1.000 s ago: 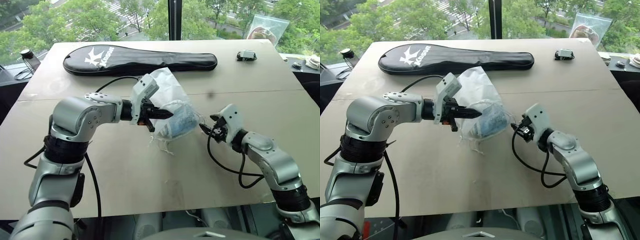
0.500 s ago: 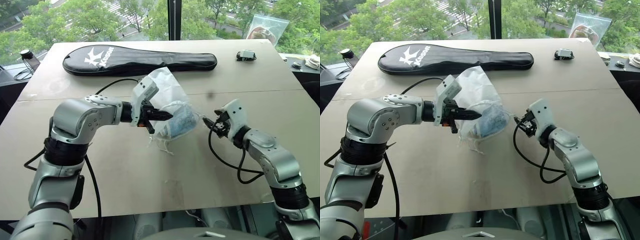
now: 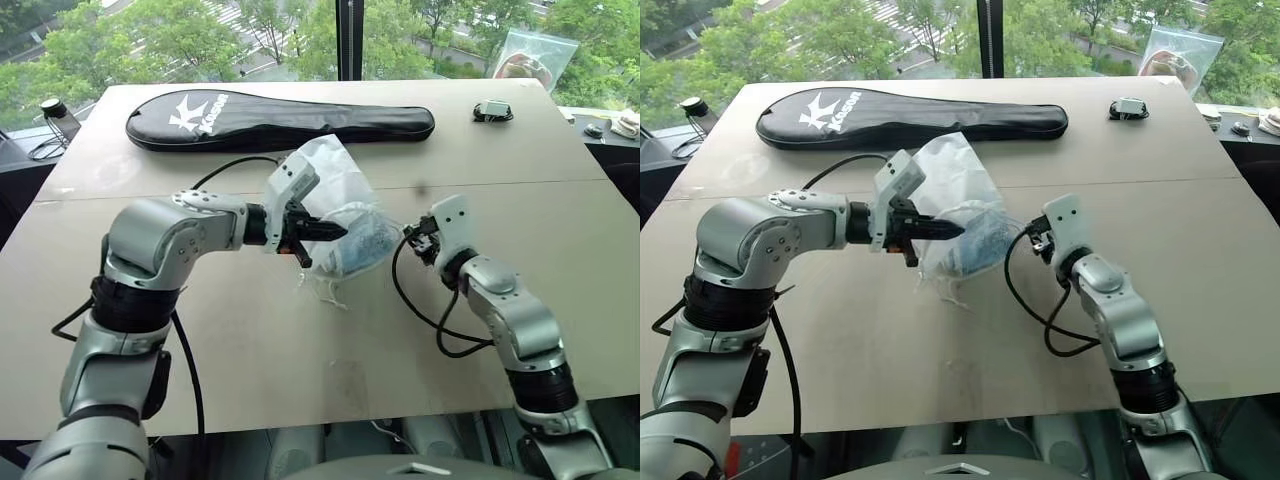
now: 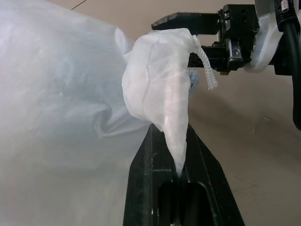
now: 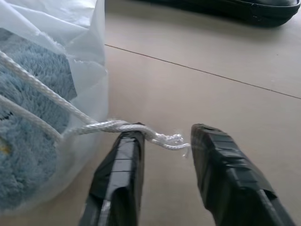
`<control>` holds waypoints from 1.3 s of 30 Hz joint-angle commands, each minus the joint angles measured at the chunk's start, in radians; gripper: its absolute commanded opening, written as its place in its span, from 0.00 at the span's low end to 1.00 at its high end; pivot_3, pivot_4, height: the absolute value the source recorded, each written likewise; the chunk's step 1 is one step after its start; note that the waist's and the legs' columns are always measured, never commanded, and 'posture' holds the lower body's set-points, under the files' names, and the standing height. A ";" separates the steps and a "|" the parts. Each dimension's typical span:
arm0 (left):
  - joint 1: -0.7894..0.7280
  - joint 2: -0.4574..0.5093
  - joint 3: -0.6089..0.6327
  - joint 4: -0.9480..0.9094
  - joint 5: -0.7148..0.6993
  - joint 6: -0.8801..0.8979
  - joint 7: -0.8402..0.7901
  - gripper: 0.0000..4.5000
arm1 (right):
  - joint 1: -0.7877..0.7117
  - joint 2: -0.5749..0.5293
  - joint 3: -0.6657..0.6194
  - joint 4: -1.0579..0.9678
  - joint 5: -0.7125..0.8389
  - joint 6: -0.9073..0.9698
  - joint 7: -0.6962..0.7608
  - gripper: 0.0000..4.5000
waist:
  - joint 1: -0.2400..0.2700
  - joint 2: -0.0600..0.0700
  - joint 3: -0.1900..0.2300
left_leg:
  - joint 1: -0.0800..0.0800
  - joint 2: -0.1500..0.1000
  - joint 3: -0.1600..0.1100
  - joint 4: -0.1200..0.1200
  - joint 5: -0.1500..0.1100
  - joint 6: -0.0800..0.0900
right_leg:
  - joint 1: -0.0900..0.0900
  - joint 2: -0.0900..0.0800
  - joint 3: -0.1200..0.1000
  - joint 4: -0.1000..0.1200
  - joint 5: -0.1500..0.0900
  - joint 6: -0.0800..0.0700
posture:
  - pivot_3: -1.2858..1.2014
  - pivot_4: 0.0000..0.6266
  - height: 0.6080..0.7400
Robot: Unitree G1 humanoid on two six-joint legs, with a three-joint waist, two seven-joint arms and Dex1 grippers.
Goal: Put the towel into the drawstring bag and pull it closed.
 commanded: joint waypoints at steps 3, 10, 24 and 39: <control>0.009 -0.003 0.034 -0.031 0.005 -0.017 0.015 0.00 | 0.021 0.045 -0.057 -0.042 -0.052 -0.094 -0.097 0.02 | 0.000 0.000 0.000 | 0.000 0.000 0.000 0.000 0.000 0.000 | 0.000 0.000 0.000 0.000 0.000 0.000 | 0.52 0.24 1.00; 0.008 -0.006 0.033 -0.003 0.024 -0.057 0.020 0.00 | 0.047 0.033 -0.141 -0.175 -0.030 -0.064 -0.104 0.02 | 0.000 0.000 0.000 | 0.000 0.000 0.000 0.000 0.000 0.000 | 0.000 0.000 0.000 0.000 0.000 0.000 | 0.52 0.24 1.00; -0.035 -0.044 0.095 0.107 0.008 -0.195 -0.125 0.23 | 0.052 -0.029 -0.168 -0.448 0.139 0.207 0.021 0.00 | 0.001 0.000 0.000 | -0.001 0.000 -0.001 0.000 0.000 0.000 | 0.000 0.000 -0.001 0.000 0.000 0.000 | 0.52 0.24 1.00; 0.443 0.024 0.074 0.013 0.190 -0.407 -0.077 0.63 | -0.008 -0.008 -0.191 -0.441 0.234 0.231 0.018 0.00 | 0.021 0.000 0.001 | 0.001 -0.001 -0.001 0.000 0.000 0.000 | 0.001 -0.001 0.000 0.000 0.000 0.000 | 0.52 0.24 1.00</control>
